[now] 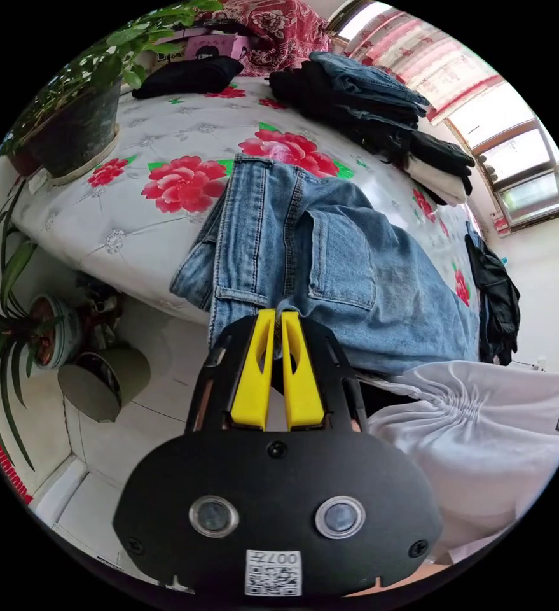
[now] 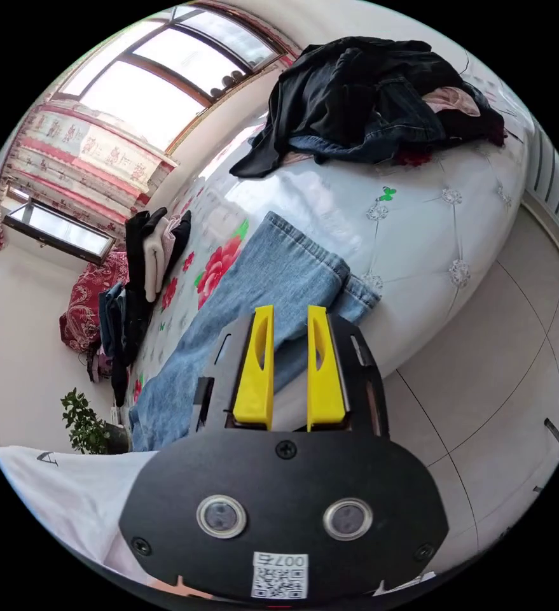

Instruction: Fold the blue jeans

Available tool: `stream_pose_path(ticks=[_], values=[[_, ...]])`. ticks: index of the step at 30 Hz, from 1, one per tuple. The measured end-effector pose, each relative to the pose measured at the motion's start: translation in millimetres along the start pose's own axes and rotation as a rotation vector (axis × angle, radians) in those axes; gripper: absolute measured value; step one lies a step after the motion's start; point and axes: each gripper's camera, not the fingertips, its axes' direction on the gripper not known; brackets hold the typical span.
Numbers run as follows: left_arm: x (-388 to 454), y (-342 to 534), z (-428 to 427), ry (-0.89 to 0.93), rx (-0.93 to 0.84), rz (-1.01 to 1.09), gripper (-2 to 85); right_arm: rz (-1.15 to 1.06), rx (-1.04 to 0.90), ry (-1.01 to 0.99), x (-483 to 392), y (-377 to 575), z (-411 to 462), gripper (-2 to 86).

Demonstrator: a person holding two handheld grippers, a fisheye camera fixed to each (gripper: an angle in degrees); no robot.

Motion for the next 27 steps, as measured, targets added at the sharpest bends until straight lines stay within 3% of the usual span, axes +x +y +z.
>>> stream_pose_path(ticks=[8, 13, 16, 19, 21, 25, 27], values=[[13.5, -19.2, -28.2, 0.013, 0.082, 0.066, -0.8, 0.072, -0.136, 0.111, 21.3, -44.2, 35.5, 0.9], [22.6, -16.5, -51.2, 0.003, 0.139, 0.099, -0.7, -0.129, -0.002, 0.028, -13.6, -52.4, -9.0, 0.0], [23.1, -6.5, -44.2, -0.059, 0.115, 0.109, -0.6, -0.276, 0.051, 0.143, -29.6, -39.8, -39.3, -0.1], [16.1, 1.6, 2.9, -0.127, -0.029, 0.078, 0.0, -0.241, -0.078, 0.252, 0.5, -31.8, -12.3, 0.0], [11.9, 8.4, 21.2, -0.149, -0.043, 0.019, 1.5, -0.051, -0.225, 0.317, 38.4, -32.5, 19.3, 0.2], [14.1, 14.8, -1.4, -0.142, 0.003, 0.036, 5.7, -0.135, -0.084, 0.374, 7.2, -42.6, -1.3, 0.9], [14.5, 21.6, -25.5, -0.165, 0.021, 0.086, 6.1, -0.320, -0.042, 0.348, -42.0, -56.0, -2.3, 1.5]])
